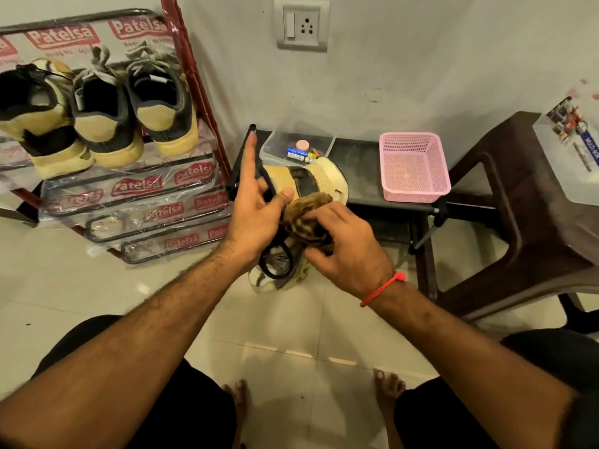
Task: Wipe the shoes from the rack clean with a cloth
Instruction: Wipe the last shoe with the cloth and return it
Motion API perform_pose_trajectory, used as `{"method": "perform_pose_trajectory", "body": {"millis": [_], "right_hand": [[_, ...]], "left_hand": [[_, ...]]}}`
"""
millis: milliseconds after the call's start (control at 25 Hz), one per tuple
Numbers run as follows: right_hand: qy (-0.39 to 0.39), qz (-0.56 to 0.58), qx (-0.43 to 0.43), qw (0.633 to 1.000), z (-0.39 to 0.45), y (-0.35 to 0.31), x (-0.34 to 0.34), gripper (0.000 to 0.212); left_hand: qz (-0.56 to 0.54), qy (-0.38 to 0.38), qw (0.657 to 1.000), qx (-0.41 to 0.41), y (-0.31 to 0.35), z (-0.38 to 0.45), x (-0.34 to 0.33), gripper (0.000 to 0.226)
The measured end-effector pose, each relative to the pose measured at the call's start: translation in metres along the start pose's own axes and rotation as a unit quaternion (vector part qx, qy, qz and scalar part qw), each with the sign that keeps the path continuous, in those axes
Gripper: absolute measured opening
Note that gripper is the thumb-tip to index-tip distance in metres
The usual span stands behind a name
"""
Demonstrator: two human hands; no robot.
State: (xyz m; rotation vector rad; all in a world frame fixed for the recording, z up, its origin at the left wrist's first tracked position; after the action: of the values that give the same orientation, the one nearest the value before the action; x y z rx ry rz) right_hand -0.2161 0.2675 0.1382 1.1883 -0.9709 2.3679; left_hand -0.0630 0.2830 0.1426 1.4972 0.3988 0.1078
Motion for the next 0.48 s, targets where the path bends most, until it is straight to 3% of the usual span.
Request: {"method": "perform_pose_trajectory", "body": {"millis": [80, 240, 400, 480], "right_hand": [[0.008, -0.015, 0.015, 1.0, -0.002, 0.0, 0.003, 0.043], [0.085, -0.026, -0.04, 0.995, 0.028, 0.019, 0.029, 0.04], [0.025, -0.036, -0.003, 0.999, -0.009, -0.007, -0.006, 0.045], [0.018, -0.061, 0.019, 0.998, -0.014, -0.009, -0.011, 0.044]], "left_hand": [[-0.07, 0.02, 0.996, 0.049, 0.0, -0.001, 0.001, 0.091], [-0.138, 0.03, 0.985, 0.098, -0.005, -0.005, -0.007, 0.088], [-0.167, 0.107, 0.976, 0.091, -0.001, 0.005, 0.006, 0.082], [-0.167, 0.106, 0.976, 0.093, 0.001, 0.006, 0.008, 0.078]]}}
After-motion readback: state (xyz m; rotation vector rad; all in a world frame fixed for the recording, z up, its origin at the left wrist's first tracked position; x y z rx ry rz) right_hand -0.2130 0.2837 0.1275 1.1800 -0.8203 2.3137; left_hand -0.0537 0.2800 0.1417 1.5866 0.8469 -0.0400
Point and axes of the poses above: each hand's wrist, its own z-axis towards the middle knuckle, its own x-axis out of the back of the hand, y = z × x, the point moved 5 cm from there along z, towards the middle knuckle, and after that the axes turned 9 degrees about -z, right-handed, at the moved point
